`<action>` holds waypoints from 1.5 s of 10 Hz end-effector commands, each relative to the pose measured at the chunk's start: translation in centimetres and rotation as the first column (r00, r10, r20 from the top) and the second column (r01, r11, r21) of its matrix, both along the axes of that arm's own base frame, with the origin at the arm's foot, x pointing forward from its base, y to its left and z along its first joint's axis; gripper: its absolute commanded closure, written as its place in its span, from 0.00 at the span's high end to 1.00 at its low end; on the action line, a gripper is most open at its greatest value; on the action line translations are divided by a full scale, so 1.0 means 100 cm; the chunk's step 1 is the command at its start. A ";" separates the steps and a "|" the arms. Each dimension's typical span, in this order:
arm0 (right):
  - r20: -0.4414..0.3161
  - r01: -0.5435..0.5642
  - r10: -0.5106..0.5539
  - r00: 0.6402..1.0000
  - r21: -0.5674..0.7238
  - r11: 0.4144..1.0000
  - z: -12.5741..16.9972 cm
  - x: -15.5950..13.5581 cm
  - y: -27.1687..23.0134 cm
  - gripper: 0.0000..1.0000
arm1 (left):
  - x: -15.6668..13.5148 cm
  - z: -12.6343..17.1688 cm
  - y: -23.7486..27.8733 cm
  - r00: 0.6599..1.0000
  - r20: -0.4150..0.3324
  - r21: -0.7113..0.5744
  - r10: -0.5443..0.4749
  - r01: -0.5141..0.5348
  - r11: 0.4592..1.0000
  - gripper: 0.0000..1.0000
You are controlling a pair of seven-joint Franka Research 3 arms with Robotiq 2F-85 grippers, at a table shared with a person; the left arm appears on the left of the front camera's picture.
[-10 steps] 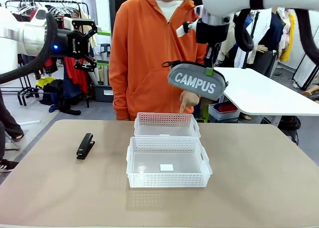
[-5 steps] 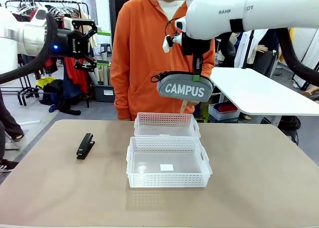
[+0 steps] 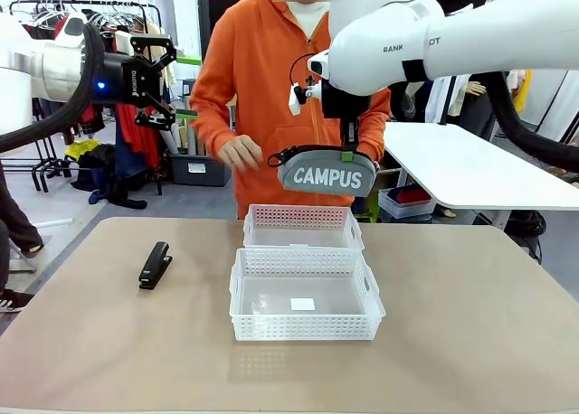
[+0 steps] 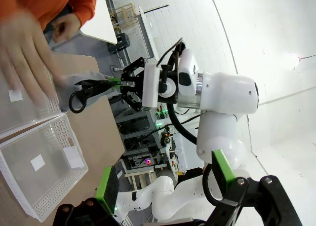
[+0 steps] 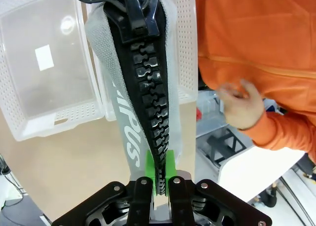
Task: Distribute items into two baskets.
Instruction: Move the picked Pencil pouch towards the Organizing basket indicated by the person, stopping as directed, then place the picked Pencil pouch into the Organizing basket as instructed by the person.
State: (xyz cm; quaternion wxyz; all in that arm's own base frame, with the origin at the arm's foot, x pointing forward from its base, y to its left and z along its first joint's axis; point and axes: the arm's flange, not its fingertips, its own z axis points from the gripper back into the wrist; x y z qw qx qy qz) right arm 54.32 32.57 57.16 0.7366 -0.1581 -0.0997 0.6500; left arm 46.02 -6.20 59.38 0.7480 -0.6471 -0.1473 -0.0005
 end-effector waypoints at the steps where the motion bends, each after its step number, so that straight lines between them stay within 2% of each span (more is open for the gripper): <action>1: 0.025 -0.021 0.021 0.999 -0.007 1.000 -0.007 0.003 0.000 0.00 | -0.001 0.002 0.000 1.000 0.004 0.000 0.001 -0.001 1.000 1.00; 5: -0.015 0.006 -0.007 1.000 -0.036 0.999 -0.015 0.005 0.002 0.00 | -0.001 0.002 0.000 1.000 0.004 0.000 0.001 -0.001 1.000 1.00; 6: -0.016 -0.004 0.004 1.000 -0.003 1.000 -0.016 0.007 0.003 0.00 | -0.001 0.002 0.000 1.000 0.004 0.000 0.001 -0.001 1.000 1.00; 15: -0.016 -0.004 0.004 1.000 -0.003 1.000 -0.016 0.007 0.003 0.00 | -0.001 0.002 0.000 1.000 0.004 0.000 0.001 -0.001 1.000 1.00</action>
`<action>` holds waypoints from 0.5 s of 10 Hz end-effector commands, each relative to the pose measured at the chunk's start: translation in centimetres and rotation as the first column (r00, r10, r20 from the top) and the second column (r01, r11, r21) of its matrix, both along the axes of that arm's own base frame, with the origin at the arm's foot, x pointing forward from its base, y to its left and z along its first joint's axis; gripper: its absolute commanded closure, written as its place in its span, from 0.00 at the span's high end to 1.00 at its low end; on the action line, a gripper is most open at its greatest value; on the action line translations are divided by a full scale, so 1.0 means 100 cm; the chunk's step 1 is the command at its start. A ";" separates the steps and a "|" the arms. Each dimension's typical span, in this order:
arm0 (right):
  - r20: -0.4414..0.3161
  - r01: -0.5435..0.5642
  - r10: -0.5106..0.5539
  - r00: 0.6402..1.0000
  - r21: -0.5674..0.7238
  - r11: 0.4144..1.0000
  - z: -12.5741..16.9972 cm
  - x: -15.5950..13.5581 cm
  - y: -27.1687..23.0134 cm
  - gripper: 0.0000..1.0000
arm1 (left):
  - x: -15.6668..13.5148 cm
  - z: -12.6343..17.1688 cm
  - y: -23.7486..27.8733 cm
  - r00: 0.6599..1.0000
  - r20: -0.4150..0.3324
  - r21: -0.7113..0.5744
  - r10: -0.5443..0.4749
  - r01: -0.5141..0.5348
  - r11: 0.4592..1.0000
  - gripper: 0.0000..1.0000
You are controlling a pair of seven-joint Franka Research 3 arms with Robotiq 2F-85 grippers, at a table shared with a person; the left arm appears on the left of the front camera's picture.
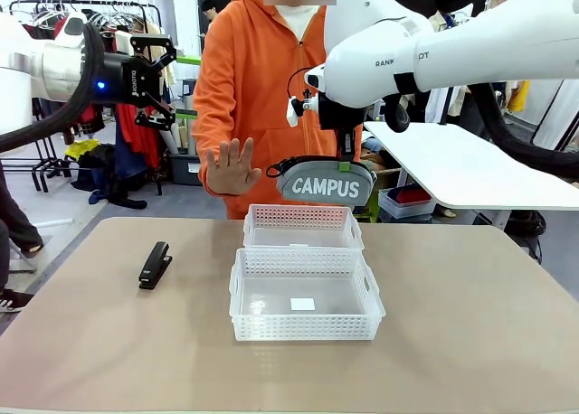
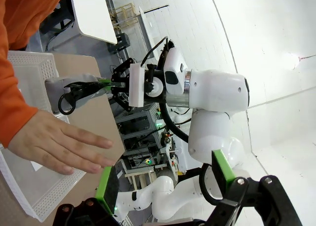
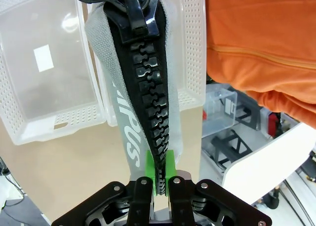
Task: Distribute items into two baskets.
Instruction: Place the picked Pencil pouch into the Organizing basket as instructed by the person.
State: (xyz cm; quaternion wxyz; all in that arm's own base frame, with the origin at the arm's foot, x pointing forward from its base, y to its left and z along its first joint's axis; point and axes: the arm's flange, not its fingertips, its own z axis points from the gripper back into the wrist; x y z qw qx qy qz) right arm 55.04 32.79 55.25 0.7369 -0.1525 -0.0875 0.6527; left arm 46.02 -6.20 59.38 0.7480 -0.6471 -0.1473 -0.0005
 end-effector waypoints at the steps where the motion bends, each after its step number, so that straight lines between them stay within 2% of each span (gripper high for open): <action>1: 0.010 -0.003 0.003 1.000 0.005 1.000 0.003 0.000 0.000 0.00 | -0.001 0.002 0.000 1.000 0.004 0.000 0.001 -0.001 1.000 1.00; 5: 0.010 -0.003 0.003 1.000 0.005 1.000 0.003 0.000 0.000 0.00 | -0.001 0.002 0.000 1.000 0.004 0.000 0.001 -0.001 1.000 1.00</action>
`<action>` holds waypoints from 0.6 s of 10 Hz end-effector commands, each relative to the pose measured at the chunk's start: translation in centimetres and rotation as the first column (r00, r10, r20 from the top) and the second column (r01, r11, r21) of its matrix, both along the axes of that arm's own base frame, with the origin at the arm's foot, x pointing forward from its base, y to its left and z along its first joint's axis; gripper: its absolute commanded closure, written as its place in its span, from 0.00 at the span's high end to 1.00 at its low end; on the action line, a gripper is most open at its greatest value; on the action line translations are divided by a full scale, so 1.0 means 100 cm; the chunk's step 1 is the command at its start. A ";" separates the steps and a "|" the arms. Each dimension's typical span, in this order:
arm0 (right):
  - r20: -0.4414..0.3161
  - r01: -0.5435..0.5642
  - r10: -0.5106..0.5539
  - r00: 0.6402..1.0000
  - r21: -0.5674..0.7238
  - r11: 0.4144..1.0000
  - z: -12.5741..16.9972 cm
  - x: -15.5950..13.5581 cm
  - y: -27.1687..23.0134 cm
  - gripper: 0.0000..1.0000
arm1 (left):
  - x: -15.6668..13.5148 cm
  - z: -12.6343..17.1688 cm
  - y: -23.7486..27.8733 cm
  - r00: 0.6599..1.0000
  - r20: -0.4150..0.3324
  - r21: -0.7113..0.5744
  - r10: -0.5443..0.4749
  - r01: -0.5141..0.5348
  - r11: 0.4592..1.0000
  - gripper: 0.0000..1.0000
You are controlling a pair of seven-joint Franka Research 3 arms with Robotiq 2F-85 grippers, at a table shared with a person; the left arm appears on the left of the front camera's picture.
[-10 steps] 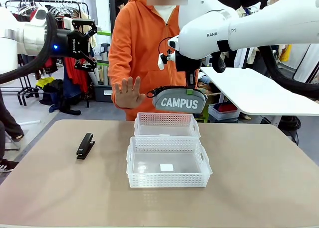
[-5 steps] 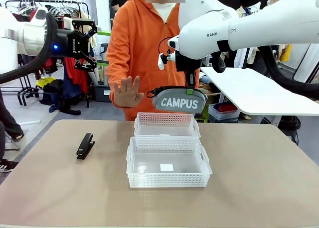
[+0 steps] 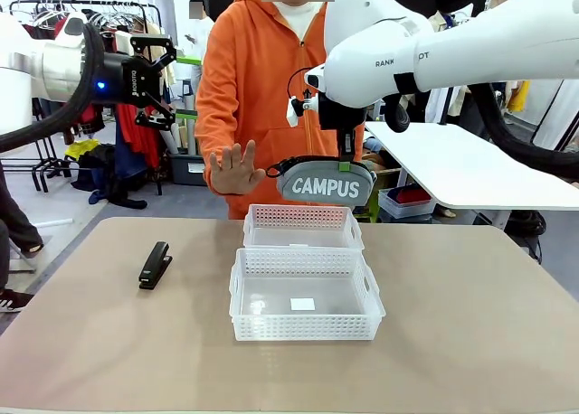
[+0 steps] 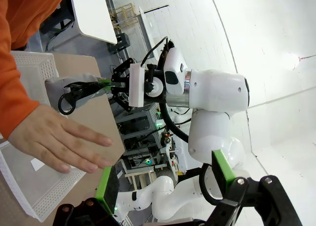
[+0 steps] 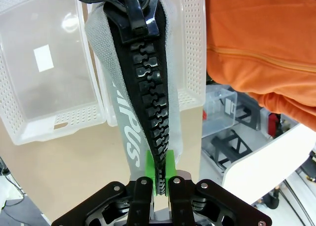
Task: Distribute items into two baskets.
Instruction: Place the picked Pencil pouch into the Organizing basket as instructed by the person.
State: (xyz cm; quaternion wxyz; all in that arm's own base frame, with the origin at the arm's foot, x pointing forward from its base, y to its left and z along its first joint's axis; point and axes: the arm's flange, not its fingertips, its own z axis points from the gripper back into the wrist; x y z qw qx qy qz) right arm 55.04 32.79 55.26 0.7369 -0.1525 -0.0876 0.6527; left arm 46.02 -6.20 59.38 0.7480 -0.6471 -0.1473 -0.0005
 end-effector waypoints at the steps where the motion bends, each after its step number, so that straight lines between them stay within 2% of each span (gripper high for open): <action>1: 0.010 -0.003 0.003 1.000 0.005 1.000 0.003 0.000 0.000 0.00 | -0.001 0.002 0.000 1.000 0.004 0.000 0.001 -0.001 1.000 1.00; 6: 0.010 -0.003 0.003 1.000 0.005 1.000 0.003 0.000 0.000 0.00 | -0.001 0.002 0.000 1.000 0.004 0.000 0.001 -0.001 1.000 1.00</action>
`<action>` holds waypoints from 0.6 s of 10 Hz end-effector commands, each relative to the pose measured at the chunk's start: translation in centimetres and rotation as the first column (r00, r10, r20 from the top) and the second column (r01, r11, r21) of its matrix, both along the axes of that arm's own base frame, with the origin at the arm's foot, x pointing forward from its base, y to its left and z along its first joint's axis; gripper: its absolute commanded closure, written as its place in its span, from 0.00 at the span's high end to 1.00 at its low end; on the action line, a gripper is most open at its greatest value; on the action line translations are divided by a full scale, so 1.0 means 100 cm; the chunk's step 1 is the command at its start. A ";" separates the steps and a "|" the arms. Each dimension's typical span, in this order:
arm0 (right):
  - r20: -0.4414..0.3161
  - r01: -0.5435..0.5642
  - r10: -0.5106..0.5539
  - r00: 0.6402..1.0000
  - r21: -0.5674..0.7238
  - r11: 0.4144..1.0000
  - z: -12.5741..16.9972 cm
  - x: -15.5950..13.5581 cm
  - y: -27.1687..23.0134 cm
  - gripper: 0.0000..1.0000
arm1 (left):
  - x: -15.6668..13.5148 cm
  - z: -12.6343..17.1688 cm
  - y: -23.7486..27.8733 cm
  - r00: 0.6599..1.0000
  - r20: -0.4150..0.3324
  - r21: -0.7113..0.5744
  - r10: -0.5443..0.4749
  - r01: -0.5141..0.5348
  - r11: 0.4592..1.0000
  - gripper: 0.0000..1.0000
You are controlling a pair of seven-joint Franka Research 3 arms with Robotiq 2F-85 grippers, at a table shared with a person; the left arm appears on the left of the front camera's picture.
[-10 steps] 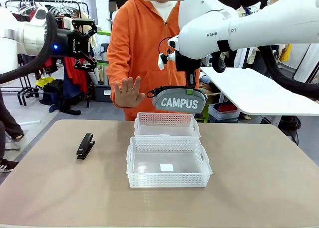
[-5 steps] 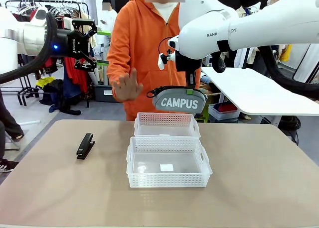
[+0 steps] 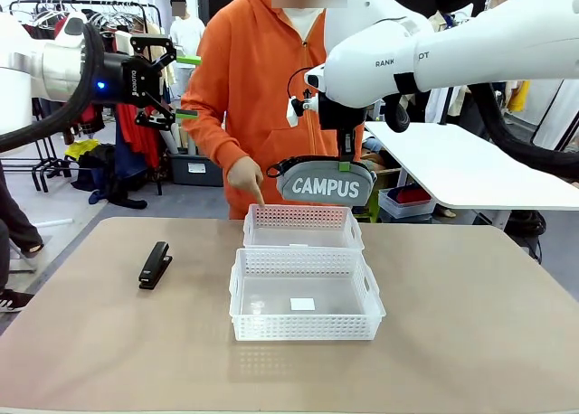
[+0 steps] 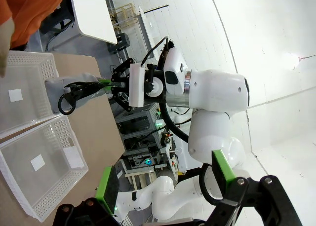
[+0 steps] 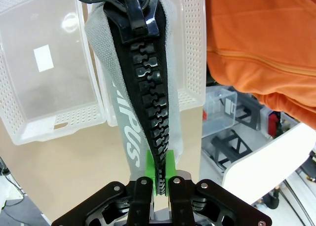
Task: Distribute items into two baskets.
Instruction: Place the picked Pencil pouch into the Organizing basket as instructed by the person.
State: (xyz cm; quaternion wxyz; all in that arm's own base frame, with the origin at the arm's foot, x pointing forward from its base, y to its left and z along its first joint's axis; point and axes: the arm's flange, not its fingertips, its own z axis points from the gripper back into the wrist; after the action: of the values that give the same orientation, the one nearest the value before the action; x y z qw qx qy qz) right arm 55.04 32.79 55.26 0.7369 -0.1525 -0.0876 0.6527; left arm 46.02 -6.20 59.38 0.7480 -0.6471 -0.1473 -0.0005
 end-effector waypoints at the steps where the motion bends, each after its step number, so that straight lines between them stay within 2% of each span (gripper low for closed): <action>1: 0.010 -0.003 0.003 1.000 0.005 1.000 0.003 0.000 0.000 0.00 | -0.001 0.002 0.000 1.000 0.004 0.000 0.001 -0.001 1.000 1.00; 6: 0.010 -0.003 0.003 1.000 0.005 1.000 0.003 0.000 0.000 0.00 | -0.001 0.002 0.000 1.000 0.004 0.000 0.001 -0.001 1.000 1.00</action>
State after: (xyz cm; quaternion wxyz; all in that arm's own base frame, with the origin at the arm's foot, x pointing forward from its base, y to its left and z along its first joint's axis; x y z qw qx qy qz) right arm 55.04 32.79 55.26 0.7369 -0.1525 -0.0876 0.6527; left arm 46.02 -6.20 59.38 0.7480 -0.6471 -0.1473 -0.0005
